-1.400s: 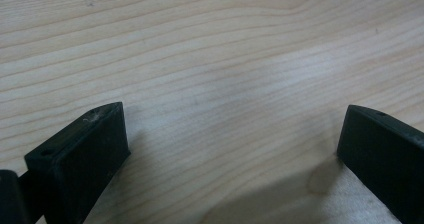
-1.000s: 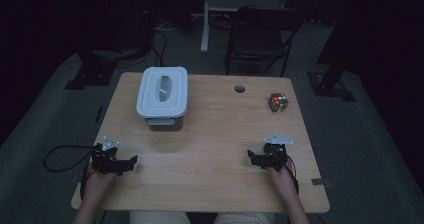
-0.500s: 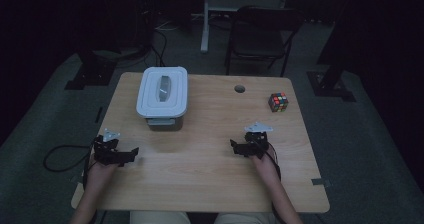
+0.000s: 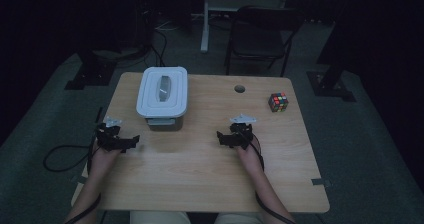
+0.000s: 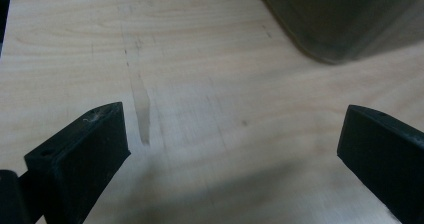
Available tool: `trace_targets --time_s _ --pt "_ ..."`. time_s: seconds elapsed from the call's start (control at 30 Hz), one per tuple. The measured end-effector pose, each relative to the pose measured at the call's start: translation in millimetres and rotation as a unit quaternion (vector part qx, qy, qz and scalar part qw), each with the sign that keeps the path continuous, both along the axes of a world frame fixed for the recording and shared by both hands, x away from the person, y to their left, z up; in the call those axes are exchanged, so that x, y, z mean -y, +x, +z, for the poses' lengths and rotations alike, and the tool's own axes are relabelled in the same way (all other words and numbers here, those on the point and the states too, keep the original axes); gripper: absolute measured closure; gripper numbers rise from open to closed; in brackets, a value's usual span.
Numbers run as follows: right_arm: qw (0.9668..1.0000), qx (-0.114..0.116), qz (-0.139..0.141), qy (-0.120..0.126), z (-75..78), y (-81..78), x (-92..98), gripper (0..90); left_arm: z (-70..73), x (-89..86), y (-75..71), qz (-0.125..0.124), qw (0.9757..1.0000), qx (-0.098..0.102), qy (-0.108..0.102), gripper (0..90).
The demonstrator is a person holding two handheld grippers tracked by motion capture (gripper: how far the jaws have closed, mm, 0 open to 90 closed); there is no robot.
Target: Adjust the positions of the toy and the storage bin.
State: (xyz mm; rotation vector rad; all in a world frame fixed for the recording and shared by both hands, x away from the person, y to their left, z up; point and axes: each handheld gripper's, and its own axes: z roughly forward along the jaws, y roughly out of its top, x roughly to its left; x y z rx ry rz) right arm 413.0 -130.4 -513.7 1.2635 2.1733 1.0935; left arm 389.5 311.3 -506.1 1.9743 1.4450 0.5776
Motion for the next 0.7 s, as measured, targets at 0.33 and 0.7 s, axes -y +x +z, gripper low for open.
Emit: trace_targets --time_s 0.33,0.7 --pt "0.9997 -0.007 0.014 0.019 0.9 22.8 -37.4 13.4 1.0 1.6 28.5 0.006 1.0000 -0.001 0.005 0.7" --pt "0.9992 -0.024 0.011 0.030 9.2 61.4 -72.6 13.7 1.1 -11.2 59.4 0.024 0.9996 0.011 -0.002 0.7"
